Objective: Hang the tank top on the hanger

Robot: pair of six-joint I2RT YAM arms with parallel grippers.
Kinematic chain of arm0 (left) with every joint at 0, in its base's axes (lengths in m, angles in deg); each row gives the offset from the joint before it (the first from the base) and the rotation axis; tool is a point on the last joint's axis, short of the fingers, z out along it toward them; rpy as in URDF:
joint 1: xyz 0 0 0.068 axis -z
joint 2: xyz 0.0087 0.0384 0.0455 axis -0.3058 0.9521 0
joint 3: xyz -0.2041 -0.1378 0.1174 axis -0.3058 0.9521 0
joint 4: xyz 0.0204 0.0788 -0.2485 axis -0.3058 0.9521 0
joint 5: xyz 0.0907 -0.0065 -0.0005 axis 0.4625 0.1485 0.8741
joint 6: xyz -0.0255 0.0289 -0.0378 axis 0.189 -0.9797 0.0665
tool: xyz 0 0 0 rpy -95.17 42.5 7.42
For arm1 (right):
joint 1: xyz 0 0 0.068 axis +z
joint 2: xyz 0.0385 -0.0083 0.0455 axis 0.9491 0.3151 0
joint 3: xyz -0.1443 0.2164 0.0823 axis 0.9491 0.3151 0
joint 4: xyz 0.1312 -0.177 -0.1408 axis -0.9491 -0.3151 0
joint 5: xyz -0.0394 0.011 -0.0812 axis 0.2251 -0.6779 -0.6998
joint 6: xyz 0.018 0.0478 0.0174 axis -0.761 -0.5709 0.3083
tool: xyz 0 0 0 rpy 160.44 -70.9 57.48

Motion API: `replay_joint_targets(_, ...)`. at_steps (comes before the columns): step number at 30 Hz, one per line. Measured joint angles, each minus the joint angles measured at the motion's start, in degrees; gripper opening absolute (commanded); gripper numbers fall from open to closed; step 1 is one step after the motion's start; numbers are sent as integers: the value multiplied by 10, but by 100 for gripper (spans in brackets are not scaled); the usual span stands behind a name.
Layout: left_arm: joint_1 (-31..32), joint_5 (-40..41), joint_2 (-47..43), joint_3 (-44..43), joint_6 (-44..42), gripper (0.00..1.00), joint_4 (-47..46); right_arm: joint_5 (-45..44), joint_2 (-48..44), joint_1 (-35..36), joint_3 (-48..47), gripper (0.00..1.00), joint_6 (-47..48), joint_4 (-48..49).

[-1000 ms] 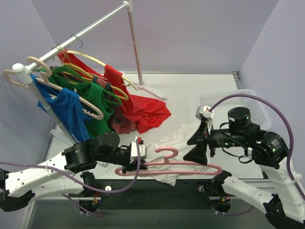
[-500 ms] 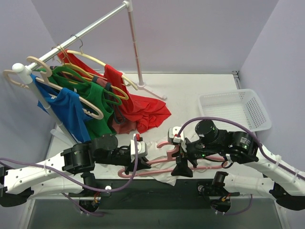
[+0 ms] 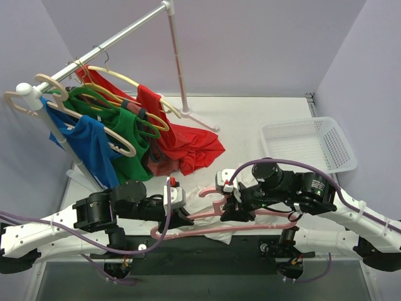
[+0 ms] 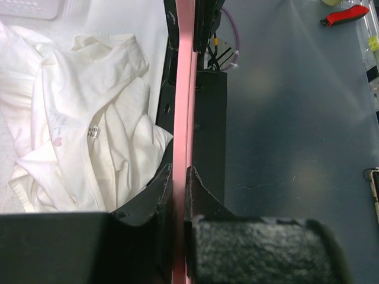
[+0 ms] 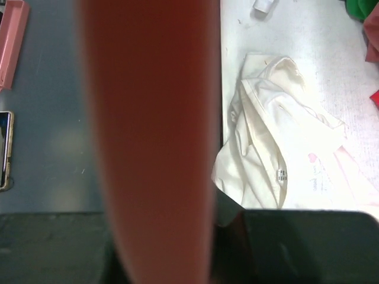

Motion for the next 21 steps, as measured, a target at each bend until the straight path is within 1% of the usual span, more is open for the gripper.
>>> replay_joint_targets(1, 1, 2, -1, 0, 4, 14, 0, -6, 0, 3, -2, 0, 0, 0)
replay_joint_targets(2, 1, 3, -2, 0, 8, 44, -1, -13, -1, 6, -4, 0, 0, -1)
replay_joint_targets(3, 1, 7, -3, 1, 17, 55, -3, -22, -1, 9, -7, 0, 0, -2)
replay_joint_targets(5, 1, 22, -8, 2, 37, 70, -7, -38, -3, 13, -16, 0, -3, -15)
replay_joint_targets(6, 1, 35, -13, 3, 49, 79, -8, -51, -4, 13, -25, 0, -6, -30)
replay_joint_targets(9, -2, 76, -42, 14, 92, 88, -5, -87, -13, 13, -61, 0, -23, -76)
replay_joint_targets(11, -2, 105, -66, 27, 122, 92, 0, -103, -19, 13, -84, 0, -38, -104)
replay_joint_targets(12, -2, 129, -83, 37, 147, 97, 8, -110, -24, 13, -89, 0, -45, -113)
replay_joint_targets(16, -2, 191, -142, 65, 233, 97, 41, -142, -52, 13, -85, 0, -80, -147)
replay_joint_targets(21, -3, 222, -205, 126, 338, 97, 68, -179, -107, 13, -57, 0, -115, -166)
